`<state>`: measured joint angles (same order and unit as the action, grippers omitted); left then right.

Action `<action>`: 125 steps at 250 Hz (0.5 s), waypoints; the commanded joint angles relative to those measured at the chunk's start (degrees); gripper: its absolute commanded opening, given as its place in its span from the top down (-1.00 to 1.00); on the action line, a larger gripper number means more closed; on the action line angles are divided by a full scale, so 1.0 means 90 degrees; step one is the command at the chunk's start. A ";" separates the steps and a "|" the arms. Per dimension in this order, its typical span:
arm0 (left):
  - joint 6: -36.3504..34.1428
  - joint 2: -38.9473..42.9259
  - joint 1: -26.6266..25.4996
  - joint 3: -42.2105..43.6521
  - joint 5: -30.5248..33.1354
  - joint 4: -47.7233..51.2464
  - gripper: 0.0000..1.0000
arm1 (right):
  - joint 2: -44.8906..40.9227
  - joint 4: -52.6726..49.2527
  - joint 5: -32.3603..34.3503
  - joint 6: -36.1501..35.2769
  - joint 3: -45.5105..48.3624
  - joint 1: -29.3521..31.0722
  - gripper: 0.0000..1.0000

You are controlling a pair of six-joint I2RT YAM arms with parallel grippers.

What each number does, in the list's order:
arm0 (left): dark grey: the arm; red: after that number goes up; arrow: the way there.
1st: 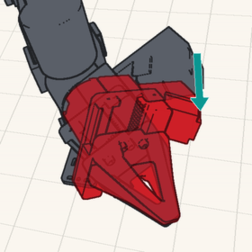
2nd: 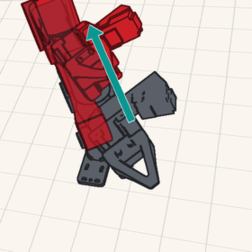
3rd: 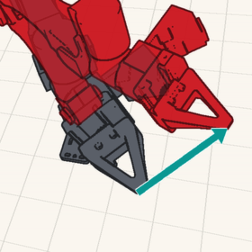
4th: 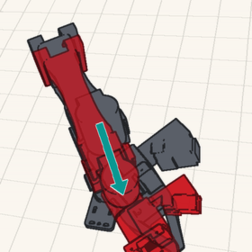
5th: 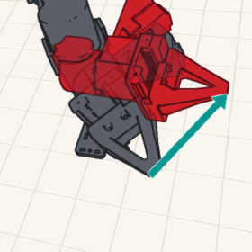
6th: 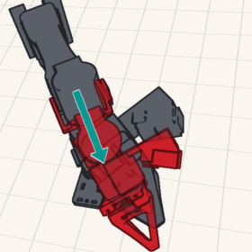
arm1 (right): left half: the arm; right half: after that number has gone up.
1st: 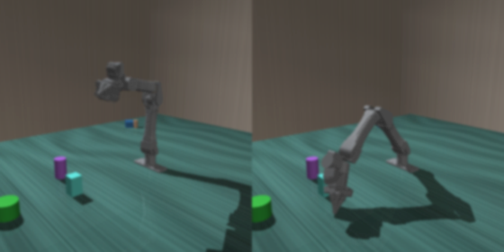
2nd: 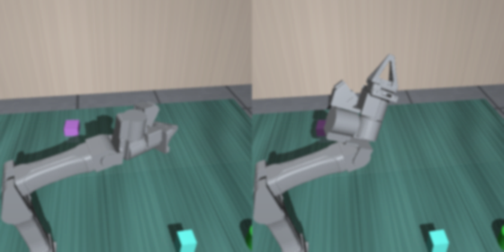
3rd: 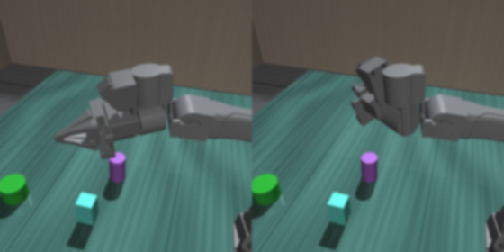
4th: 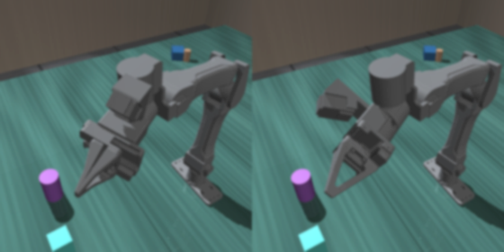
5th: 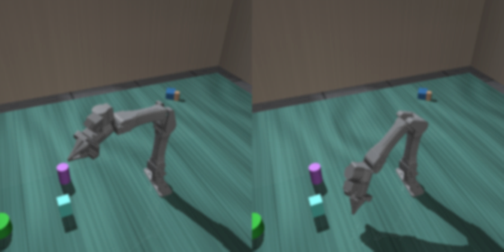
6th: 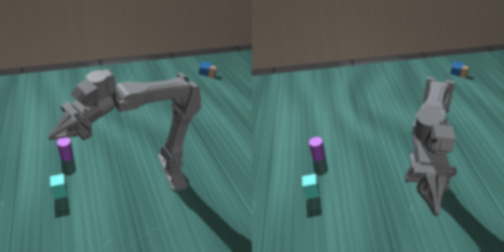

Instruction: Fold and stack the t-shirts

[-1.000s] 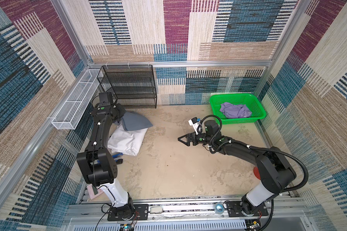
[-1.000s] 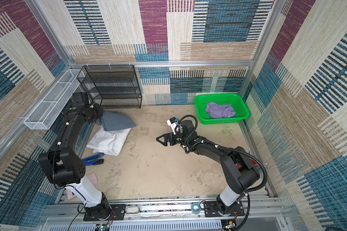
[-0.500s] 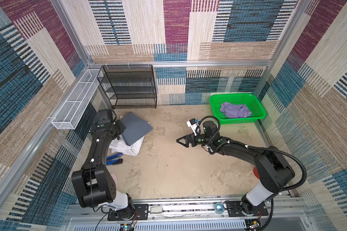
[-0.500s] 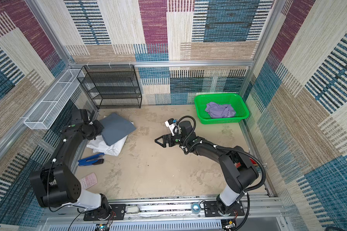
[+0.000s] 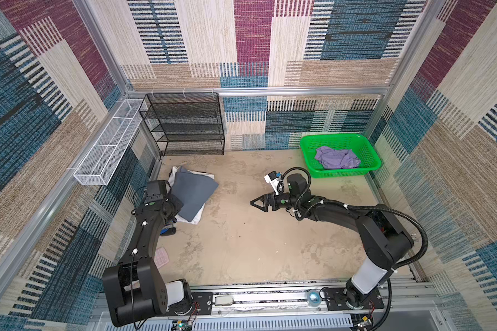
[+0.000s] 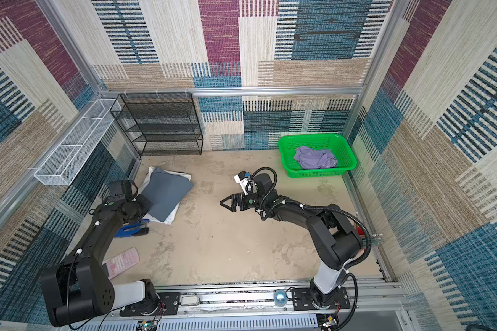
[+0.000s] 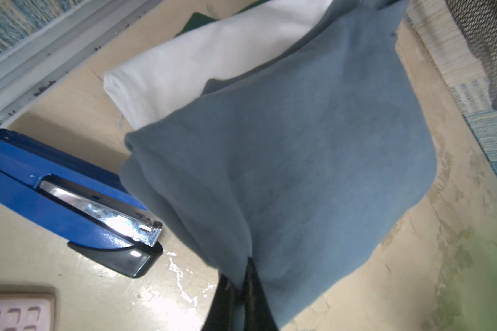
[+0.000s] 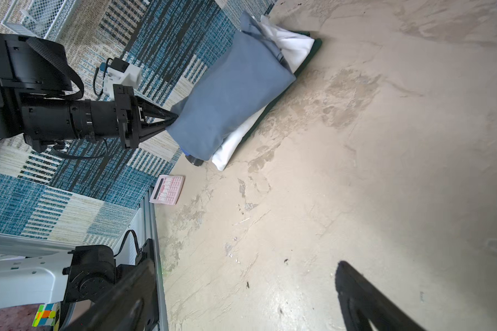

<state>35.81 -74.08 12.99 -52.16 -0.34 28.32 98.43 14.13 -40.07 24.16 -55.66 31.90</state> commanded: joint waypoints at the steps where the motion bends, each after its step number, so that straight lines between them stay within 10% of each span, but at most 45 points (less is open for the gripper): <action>1: 0.0015 -0.0120 0.0011 -0.0008 0.0109 -0.0099 0.63 | 0.0083 0.0277 -0.0136 0.0089 -0.0072 0.0015 -0.98; 48: -0.0602 -0.0220 0.0053 -0.0274 0.0043 0.0653 0.01 | 0.0178 0.0237 -0.0191 0.0064 -0.0115 0.0020 -0.98; 125: -0.1896 0.0787 -0.1561 -0.0650 0.1438 0.1563 -0.02 | 0.0536 0.0383 -0.0333 0.0180 -0.0347 0.0049 -0.98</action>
<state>26.50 -66.43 5.04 -55.46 8.05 39.29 102.19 14.68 -41.54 24.82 -57.39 32.14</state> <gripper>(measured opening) 0.501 0.988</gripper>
